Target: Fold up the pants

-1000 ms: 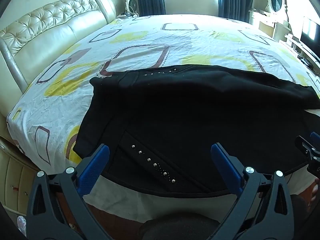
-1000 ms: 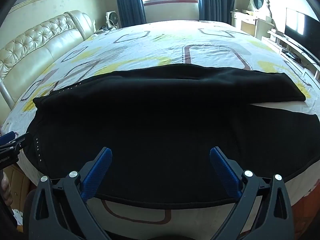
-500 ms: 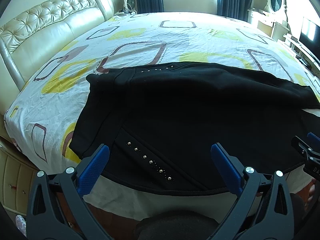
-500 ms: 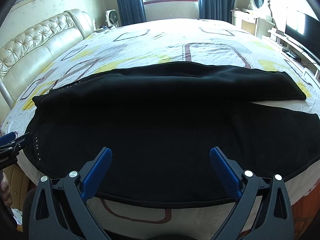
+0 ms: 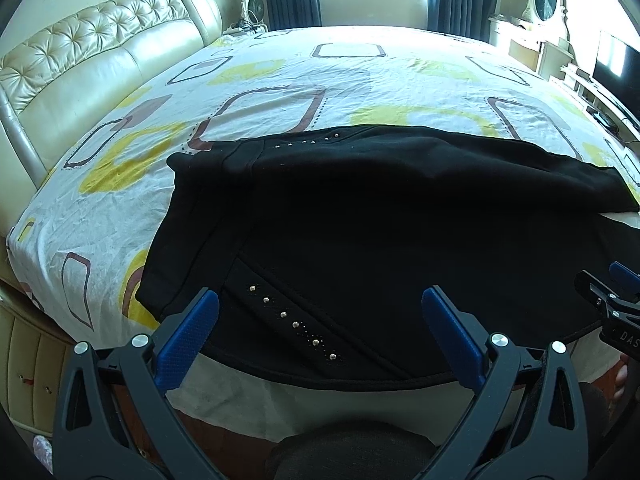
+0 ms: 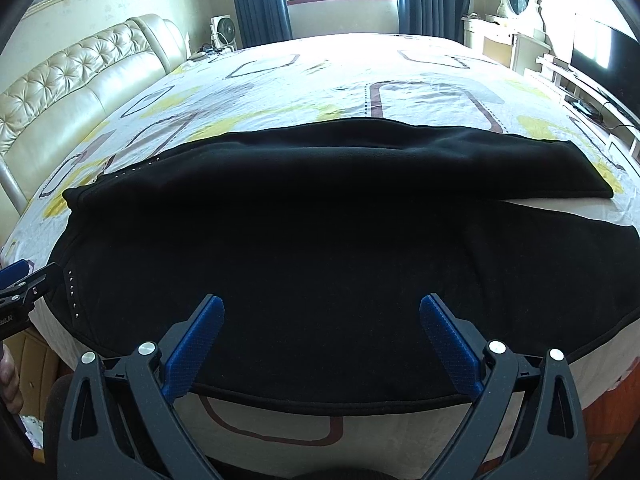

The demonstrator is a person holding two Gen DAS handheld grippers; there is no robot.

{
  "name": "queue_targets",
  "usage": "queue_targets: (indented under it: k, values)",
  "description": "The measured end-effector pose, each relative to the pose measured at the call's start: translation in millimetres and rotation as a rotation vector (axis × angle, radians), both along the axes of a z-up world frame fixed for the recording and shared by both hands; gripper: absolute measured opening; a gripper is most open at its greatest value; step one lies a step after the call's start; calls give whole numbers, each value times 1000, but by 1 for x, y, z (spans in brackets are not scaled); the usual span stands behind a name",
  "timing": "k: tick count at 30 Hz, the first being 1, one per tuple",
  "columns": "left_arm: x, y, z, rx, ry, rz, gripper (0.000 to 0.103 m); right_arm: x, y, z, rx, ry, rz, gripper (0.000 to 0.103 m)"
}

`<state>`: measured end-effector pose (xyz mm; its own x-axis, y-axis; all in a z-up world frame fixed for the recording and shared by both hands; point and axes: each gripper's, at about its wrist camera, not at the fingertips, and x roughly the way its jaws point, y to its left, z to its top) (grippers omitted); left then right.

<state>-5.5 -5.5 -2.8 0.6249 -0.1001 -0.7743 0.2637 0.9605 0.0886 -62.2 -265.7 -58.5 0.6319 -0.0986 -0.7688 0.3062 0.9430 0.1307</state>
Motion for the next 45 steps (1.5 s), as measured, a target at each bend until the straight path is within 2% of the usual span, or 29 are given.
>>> queue_targets:
  k: [45]
  values:
    - [-2, -3, -1, -3, 11, -1, 101, -1, 7, -5, 6, 27, 13, 98]
